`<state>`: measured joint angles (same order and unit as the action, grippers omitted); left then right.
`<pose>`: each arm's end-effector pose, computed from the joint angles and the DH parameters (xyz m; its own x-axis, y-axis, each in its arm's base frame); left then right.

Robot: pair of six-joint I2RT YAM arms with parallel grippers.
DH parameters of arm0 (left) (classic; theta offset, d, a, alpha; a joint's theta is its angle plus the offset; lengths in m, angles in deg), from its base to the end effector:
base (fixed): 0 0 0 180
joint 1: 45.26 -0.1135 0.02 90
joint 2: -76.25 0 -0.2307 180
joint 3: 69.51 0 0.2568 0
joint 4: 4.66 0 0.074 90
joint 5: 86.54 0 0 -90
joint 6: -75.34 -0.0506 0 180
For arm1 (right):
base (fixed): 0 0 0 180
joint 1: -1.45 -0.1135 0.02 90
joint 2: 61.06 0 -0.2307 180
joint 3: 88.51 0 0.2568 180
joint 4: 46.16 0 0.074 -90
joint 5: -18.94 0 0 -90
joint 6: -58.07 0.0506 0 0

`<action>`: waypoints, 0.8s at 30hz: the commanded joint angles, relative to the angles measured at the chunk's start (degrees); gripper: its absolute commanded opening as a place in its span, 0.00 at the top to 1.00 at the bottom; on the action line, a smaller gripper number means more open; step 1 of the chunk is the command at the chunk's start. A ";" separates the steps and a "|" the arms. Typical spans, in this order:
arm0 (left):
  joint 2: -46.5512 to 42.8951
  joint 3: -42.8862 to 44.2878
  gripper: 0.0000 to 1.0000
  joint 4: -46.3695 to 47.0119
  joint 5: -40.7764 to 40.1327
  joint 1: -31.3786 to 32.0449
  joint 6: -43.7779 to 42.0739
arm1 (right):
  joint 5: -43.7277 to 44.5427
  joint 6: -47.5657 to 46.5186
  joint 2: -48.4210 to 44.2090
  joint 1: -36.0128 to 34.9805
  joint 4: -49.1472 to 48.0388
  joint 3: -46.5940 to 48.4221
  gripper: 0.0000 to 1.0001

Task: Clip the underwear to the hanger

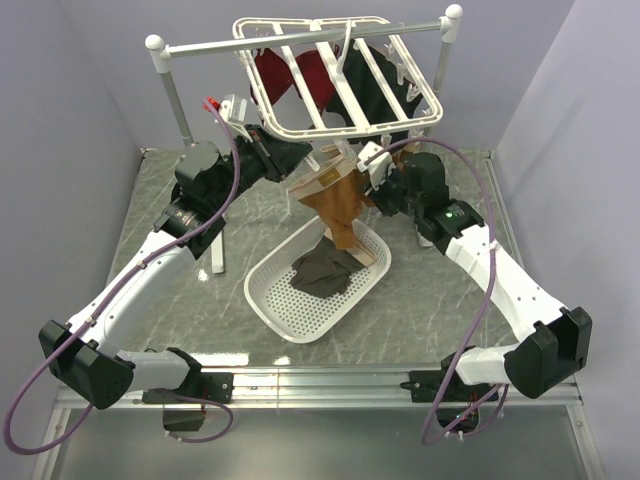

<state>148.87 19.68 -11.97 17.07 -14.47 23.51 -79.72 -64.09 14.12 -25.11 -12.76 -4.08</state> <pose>0.2678 -0.1734 0.4267 -0.3221 -0.5073 -0.7993 0.6334 0.5120 -0.5802 0.2896 0.1533 0.3271 -0.0091 -0.5928 -0.8053 -0.6730 0.5992 -0.4335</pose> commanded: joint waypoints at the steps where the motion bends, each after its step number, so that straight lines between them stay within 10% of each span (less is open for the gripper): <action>1: 0.07 1.84 1.00 -0.13 0.54 -0.02 -0.12 | -4.41 7.71 -3.80 0.99 -2.14 2.03 0.57; 12: 0.50 2.19 1.00 -0.13 0.54 0.15 0.06 | 2.67 42.33 -16.20 -10.25 -5.02 -8.33 0.55; 24: 0.42 2.19 1.00 -0.57 0.10 0.33 -0.12 | 14.46 59.21 -3.47 -14.39 -8.63 -3.60 0.39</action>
<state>149.27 20.20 -12.00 17.04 -14.47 23.53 -69.78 -11.59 9.51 -38.71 -17.29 -11.87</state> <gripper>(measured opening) 0.122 0.607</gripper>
